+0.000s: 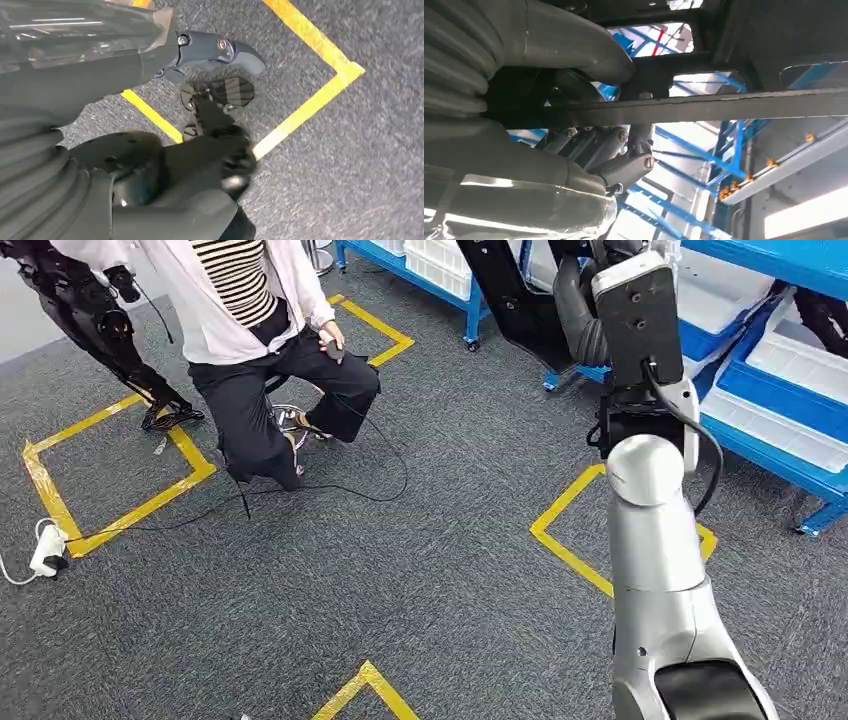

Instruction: Take the parts from the cabinet and place them on the table.

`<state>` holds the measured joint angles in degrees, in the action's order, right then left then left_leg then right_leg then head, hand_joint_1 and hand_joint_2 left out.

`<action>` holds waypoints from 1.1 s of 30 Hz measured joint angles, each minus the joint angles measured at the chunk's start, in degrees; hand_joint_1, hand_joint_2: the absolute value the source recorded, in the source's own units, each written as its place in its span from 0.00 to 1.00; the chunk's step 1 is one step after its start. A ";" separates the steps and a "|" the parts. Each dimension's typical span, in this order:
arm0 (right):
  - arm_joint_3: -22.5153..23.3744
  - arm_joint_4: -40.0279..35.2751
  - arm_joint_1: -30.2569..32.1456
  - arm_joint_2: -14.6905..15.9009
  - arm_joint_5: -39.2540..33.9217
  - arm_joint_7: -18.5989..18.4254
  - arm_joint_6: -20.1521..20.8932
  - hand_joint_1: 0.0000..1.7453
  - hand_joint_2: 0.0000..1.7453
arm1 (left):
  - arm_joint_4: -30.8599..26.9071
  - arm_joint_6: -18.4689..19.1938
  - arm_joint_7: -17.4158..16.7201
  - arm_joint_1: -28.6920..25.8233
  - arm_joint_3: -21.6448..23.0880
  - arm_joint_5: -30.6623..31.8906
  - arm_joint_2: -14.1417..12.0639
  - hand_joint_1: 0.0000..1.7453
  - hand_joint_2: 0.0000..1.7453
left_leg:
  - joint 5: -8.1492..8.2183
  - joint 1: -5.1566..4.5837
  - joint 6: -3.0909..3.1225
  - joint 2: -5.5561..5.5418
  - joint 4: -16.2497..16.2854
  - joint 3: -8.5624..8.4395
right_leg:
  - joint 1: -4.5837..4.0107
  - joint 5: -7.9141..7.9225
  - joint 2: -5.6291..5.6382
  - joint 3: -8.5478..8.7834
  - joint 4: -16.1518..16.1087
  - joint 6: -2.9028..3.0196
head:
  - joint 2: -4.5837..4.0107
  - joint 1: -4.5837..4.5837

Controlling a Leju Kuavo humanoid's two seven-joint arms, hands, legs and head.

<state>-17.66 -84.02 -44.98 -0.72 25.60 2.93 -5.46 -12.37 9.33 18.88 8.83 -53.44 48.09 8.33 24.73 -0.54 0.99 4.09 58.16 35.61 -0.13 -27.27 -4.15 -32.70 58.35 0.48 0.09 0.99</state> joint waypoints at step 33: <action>-0.98 1.31 -1.84 -2.34 0.09 -0.41 0.50 1.00 1.00 | -0.02 -1.12 0.94 -1.94 -0.96 -1.38 -0.26 0.00 1.00 | -0.38 -0.55 0.70 -1.59 0.17 0.44 | 0.04 -0.27 -0.48 -0.27 0.48 -0.27 | 0.00 0.35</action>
<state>-18.64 -82.71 -46.82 -3.06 25.68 2.51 -4.96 -12.39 8.22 19.82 6.90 -54.40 46.71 8.07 24.35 -1.09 1.69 2.50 58.33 36.05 -0.10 -27.54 -4.63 -32.97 58.83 0.21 0.09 1.33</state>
